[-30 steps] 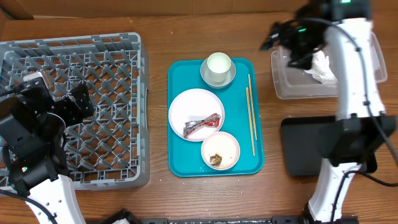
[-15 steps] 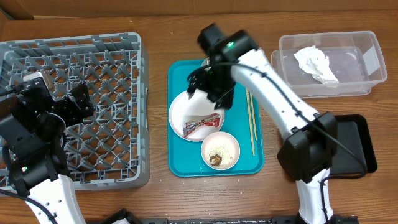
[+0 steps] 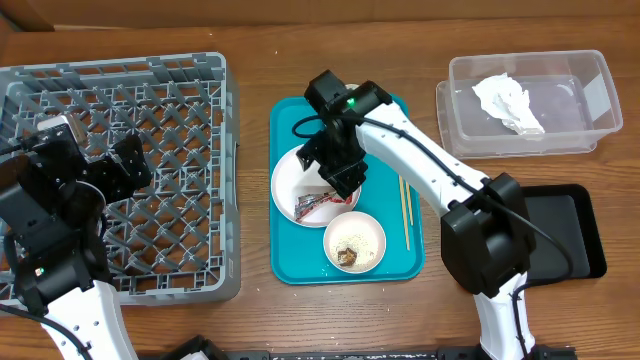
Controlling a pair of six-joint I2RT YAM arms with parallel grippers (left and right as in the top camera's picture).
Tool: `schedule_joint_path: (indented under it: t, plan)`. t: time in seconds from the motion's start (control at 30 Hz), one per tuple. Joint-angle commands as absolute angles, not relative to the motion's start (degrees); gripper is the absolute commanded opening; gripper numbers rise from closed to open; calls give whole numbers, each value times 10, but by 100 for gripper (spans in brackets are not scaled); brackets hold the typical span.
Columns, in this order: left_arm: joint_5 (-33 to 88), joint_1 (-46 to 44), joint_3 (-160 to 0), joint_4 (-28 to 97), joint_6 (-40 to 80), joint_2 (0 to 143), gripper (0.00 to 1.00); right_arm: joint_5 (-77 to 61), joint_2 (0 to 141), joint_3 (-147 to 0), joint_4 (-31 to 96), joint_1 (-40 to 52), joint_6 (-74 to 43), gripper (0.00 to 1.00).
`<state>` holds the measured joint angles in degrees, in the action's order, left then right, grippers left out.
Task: Sort waste into correct bins and load items into the dishwasher
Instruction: 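Move the right gripper to the plate and grasp the red wrapper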
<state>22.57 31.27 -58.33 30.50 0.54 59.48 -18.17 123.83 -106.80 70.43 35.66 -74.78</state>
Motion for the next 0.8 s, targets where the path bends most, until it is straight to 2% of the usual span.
schedule_joint_path:
  t: [0.0,0.4,0.63,0.77]
  plan:
    - [236,315,-593,304,15,598,100,-186,1236,-1050,698,357,-797,78]
    - [236,315,-593,304,15,598,100,-206,1236,-996,622,370,-797,78]
    - [236,315,-593,304,15,598,100,-206,1236,-992,622,370,-797,63]
    - [236,315,-593,304,15,598,100,-206,1236,-976,620,370,-798,63]
